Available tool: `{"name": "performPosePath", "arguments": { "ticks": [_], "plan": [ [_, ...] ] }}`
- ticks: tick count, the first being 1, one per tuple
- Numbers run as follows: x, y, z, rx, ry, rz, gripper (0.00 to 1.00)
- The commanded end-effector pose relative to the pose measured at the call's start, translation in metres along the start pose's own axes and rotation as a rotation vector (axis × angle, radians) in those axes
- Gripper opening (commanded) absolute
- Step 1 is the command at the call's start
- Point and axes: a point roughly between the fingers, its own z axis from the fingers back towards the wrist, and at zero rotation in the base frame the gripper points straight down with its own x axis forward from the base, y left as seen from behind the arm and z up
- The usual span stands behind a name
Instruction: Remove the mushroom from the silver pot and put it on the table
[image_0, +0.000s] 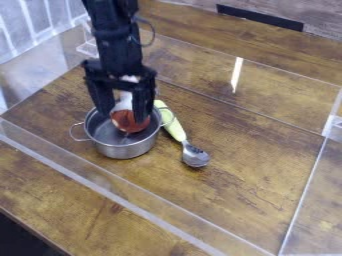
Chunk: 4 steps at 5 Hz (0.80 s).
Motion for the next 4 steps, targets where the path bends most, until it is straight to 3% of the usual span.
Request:
{"name": "performPosePath", "arguments": {
  "ticks": [1, 2, 4],
  "plan": [
    [0.004, -0.005, 0.001, 0.014, -0.029, -0.015, 0.0],
    [0.004, -0.007, 0.006, 0.013, -0.034, -0.017, 0.0],
    [0.005, -0.014, 0.033, 0.006, -0.049, -0.029, 0.0]
  ]
}}
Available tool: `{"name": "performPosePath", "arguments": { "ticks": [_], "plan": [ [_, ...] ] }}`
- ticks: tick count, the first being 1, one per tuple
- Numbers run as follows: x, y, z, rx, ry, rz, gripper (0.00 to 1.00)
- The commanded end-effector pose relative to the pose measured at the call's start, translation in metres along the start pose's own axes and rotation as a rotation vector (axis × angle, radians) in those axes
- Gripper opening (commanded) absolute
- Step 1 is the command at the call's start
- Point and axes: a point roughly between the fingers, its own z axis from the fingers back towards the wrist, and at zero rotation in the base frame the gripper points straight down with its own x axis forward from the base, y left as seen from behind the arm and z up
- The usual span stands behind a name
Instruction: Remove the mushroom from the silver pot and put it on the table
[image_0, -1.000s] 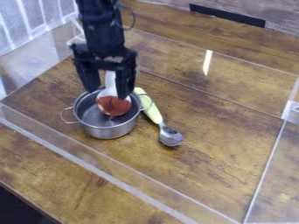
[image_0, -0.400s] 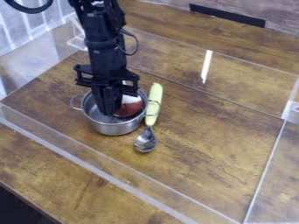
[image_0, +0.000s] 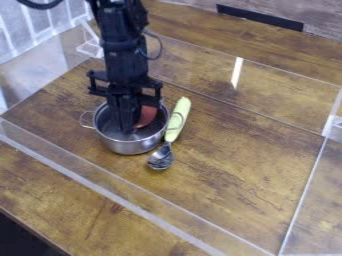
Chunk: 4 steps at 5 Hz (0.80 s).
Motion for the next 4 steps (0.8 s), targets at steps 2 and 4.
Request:
{"name": "performPosePath", "arguments": {
  "ticks": [2, 4],
  "plan": [
    [0.013, -0.023, 0.066, -0.013, -0.1, -0.048, 0.0],
    [0.019, -0.043, 0.085, -0.026, -0.105, -0.084, 0.0]
  ]
}}
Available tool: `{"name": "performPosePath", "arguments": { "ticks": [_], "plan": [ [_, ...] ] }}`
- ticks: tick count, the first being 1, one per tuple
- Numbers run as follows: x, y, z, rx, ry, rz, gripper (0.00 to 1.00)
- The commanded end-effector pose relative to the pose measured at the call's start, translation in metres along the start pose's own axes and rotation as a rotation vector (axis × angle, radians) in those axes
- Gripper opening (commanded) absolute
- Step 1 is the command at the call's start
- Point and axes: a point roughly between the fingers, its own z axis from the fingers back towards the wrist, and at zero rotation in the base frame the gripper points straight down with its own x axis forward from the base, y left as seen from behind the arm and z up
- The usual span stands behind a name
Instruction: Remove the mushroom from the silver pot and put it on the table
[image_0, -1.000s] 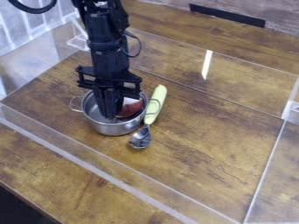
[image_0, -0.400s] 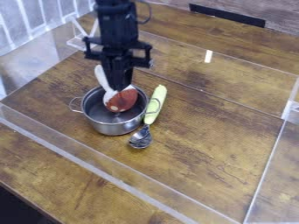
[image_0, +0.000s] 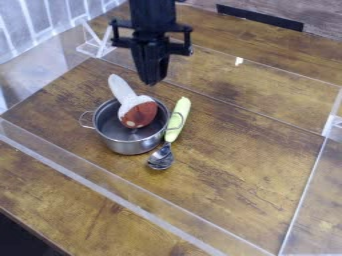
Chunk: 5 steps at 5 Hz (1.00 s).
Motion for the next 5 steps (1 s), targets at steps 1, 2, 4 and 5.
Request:
{"name": "performPosePath", "arguments": {
  "ticks": [1, 2, 4, 5],
  "plan": [
    [0.005, -0.007, 0.02, 0.006, -0.083, -0.029, 1.0],
    [0.007, -0.002, 0.009, 0.012, -0.076, -0.026, 1.0],
    [0.001, 0.01, -0.013, 0.054, -0.024, 0.011, 1.0],
    [-0.001, 0.016, -0.022, 0.071, 0.0, 0.027, 1.0]
  ]
}}
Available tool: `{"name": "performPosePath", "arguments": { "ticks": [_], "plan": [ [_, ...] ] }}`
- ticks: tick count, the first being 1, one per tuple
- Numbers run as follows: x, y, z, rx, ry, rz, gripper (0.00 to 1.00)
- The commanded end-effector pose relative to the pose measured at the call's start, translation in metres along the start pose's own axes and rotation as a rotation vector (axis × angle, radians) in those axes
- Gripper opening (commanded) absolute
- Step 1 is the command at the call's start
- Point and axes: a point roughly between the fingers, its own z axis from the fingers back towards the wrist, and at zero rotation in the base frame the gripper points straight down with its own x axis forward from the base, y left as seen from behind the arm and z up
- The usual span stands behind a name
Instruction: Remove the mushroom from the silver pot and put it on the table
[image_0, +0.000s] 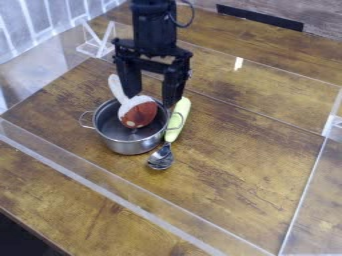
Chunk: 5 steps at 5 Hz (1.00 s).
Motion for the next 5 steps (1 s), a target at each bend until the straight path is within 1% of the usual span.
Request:
{"name": "performPosePath", "arguments": {
  "ticks": [1, 2, 3, 4, 5],
  "plan": [
    [-0.001, 0.013, 0.008, 0.03, -0.032, 0.03, 1.0],
    [-0.002, 0.021, 0.002, 0.049, -0.02, 0.043, 1.0],
    [-0.002, 0.029, -0.002, 0.07, -0.02, 0.058, 1.0],
    [-0.001, 0.035, -0.006, 0.083, -0.022, 0.069, 1.0],
    [0.0, 0.038, -0.011, 0.089, -0.016, 0.073, 1.0]
  ]
}}
